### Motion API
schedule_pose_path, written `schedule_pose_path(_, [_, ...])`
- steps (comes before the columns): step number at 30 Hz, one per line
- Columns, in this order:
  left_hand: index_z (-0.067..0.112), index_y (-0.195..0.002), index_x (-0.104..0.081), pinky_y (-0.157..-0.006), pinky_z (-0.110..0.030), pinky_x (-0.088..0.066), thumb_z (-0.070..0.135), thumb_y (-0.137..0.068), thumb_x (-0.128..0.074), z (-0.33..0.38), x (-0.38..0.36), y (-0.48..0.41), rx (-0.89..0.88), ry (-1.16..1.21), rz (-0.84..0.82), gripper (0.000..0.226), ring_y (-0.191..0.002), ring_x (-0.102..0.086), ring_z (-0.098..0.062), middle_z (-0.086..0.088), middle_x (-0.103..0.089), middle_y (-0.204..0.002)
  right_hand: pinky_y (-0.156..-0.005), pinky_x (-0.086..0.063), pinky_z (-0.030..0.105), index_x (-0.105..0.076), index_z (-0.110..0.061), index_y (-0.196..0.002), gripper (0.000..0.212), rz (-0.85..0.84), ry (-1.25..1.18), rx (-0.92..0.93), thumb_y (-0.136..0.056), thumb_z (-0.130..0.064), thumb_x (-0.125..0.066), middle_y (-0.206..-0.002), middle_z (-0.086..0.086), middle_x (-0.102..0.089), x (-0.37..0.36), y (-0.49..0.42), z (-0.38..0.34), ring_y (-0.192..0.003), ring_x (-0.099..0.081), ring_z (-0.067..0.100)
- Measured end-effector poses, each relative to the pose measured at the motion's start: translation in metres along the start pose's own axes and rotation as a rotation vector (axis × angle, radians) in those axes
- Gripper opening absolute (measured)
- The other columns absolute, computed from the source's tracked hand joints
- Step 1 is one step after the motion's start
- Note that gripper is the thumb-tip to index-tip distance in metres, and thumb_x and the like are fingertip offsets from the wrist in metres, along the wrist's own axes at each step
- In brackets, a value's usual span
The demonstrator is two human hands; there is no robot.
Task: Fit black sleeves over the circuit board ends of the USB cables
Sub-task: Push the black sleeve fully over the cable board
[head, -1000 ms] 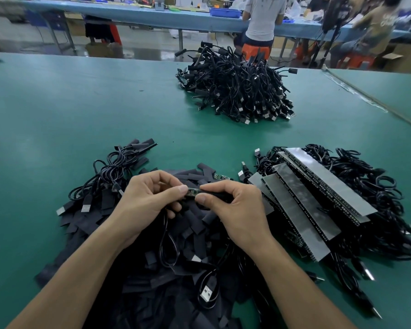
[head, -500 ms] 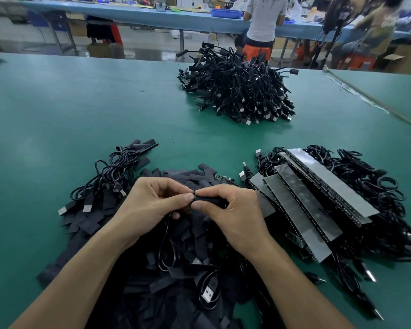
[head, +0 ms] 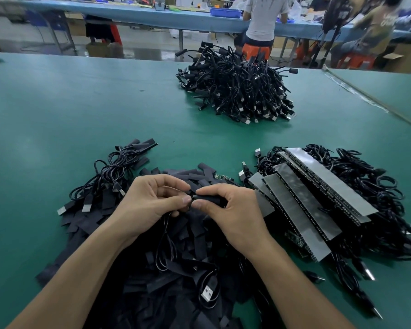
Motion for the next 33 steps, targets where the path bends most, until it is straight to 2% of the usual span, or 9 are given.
schedule_pose_path(7, [0.006, -0.081, -0.069, -0.049, -0.019, -0.051, -0.003, -0.078, -0.078, 0.002, 0.002, -0.001, -0.047, -0.058, 0.089, 0.013, -0.059, -0.068, -0.016, -0.012, -0.072, -0.068, -0.072, -0.047, 0.008, -0.078, -0.021, -0.093, 0.012, -0.023, 0.051, -0.042, -0.081, -0.024, -0.080, -0.078, -0.022, -0.069, -0.002, 0.000, 0.001, -0.079, -0.066, -0.006])
schedule_pose_path(10, [0.007, -0.080, -0.069, -0.049, -0.019, -0.051, -0.001, -0.078, -0.077, 0.001, 0.002, -0.001, -0.040, -0.038, 0.080, 0.012, -0.058, -0.067, -0.016, -0.011, -0.072, -0.068, -0.074, -0.047, 0.007, -0.079, -0.020, -0.096, 0.018, 0.022, 0.065, -0.035, -0.079, -0.025, -0.082, -0.077, -0.025, -0.067, 0.004, 0.000, -0.002, -0.080, -0.066, -0.007])
schedule_pose_path(14, [0.009, -0.079, -0.069, -0.049, -0.019, -0.051, 0.000, -0.078, -0.077, 0.002, 0.001, -0.001, -0.044, -0.037, 0.058, 0.012, -0.058, -0.066, -0.015, -0.012, -0.071, -0.068, -0.074, -0.045, 0.005, -0.078, -0.020, -0.100, 0.029, 0.068, 0.084, -0.067, -0.075, -0.033, -0.084, -0.080, -0.021, -0.068, 0.009, 0.000, -0.001, -0.083, -0.064, -0.009])
schedule_pose_path(19, [0.008, -0.081, -0.068, -0.048, -0.018, -0.050, -0.002, -0.079, -0.076, 0.002, -0.001, -0.002, -0.045, -0.044, 0.040, 0.012, -0.056, -0.066, -0.013, -0.011, -0.071, -0.068, -0.070, -0.047, 0.009, -0.080, -0.022, -0.089, 0.016, 0.018, 0.066, -0.070, -0.075, -0.028, -0.085, -0.071, -0.026, -0.069, 0.005, 0.000, -0.002, -0.074, -0.066, -0.006])
schedule_pose_path(23, [0.006, -0.084, -0.068, -0.049, -0.017, -0.050, -0.003, -0.081, -0.075, 0.002, -0.004, -0.001, -0.044, -0.063, 0.016, 0.011, -0.056, -0.066, -0.012, -0.011, -0.072, -0.068, -0.072, -0.047, 0.007, -0.079, -0.023, -0.092, 0.020, -0.003, 0.060, -0.067, -0.074, -0.027, -0.085, -0.074, -0.030, -0.068, 0.001, 0.002, -0.002, -0.079, -0.066, -0.008])
schedule_pose_path(26, [0.006, -0.084, -0.068, -0.048, -0.018, -0.050, -0.001, -0.080, -0.075, 0.002, -0.002, -0.002, -0.043, -0.049, 0.034, 0.011, -0.056, -0.067, -0.014, -0.012, -0.072, -0.068, -0.075, -0.045, 0.004, -0.076, -0.022, -0.106, 0.035, 0.053, 0.070, -0.049, -0.074, -0.029, -0.086, -0.087, -0.019, -0.071, 0.006, 0.002, -0.005, -0.086, -0.064, -0.010])
schedule_pose_path(28, [0.004, -0.085, -0.067, -0.048, -0.019, -0.050, 0.000, -0.079, -0.076, 0.000, 0.000, -0.002, -0.034, -0.015, 0.063, 0.012, -0.055, -0.066, -0.015, -0.012, -0.071, -0.067, -0.067, -0.046, 0.005, -0.074, -0.023, -0.109, 0.039, 0.123, 0.018, -0.080, -0.072, -0.025, -0.087, -0.078, -0.017, -0.070, 0.012, 0.003, -0.002, -0.073, -0.065, -0.007])
schedule_pose_path(30, [0.003, -0.086, -0.068, -0.048, -0.020, -0.050, 0.002, -0.077, -0.078, -0.002, 0.003, -0.003, -0.023, 0.009, 0.092, 0.013, -0.055, -0.066, -0.016, -0.013, -0.071, -0.067, -0.066, -0.051, 0.011, -0.075, -0.024, -0.102, 0.032, 0.199, -0.031, -0.114, -0.072, -0.022, -0.087, -0.073, -0.015, -0.071, 0.020, 0.003, 0.003, -0.067, -0.066, -0.004])
schedule_pose_path(33, [0.003, -0.086, -0.068, -0.048, -0.020, -0.051, 0.004, -0.075, -0.080, -0.004, 0.005, -0.003, -0.002, 0.021, 0.112, 0.016, -0.057, -0.068, -0.017, -0.013, -0.072, -0.069, -0.074, -0.056, 0.018, -0.077, -0.023, -0.096, 0.023, 0.227, -0.069, -0.138, -0.075, -0.021, -0.086, -0.078, -0.013, -0.074, 0.023, 0.003, 0.008, -0.073, -0.070, 0.000])
Point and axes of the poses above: each hand's wrist, its own y-axis away from the middle knuckle, its own x-axis out of the back of the hand, z = x × y, the point moved 10 cm from there along -y, towards the middle knuckle
